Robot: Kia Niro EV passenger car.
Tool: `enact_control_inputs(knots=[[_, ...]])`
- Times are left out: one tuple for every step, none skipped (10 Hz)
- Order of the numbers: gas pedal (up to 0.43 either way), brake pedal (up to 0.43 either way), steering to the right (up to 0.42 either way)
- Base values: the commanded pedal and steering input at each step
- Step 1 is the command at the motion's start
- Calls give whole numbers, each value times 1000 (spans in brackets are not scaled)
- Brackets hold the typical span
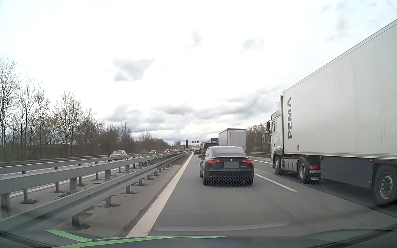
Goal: Follow the waypoints while adhering to traffic rules and regulations
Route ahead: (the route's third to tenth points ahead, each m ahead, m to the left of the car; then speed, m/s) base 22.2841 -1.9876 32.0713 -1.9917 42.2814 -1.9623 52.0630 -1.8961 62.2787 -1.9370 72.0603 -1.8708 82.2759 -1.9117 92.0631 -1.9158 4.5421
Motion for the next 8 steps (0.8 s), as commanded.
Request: enact_control_inputs(knots=[[79, 0, 0], [79, 0, 0], [79, 0, 1], [79, 0, 1], [79, 0, 0], [87, 0, 1], [87, 0, 0], [87, 0, 0]])
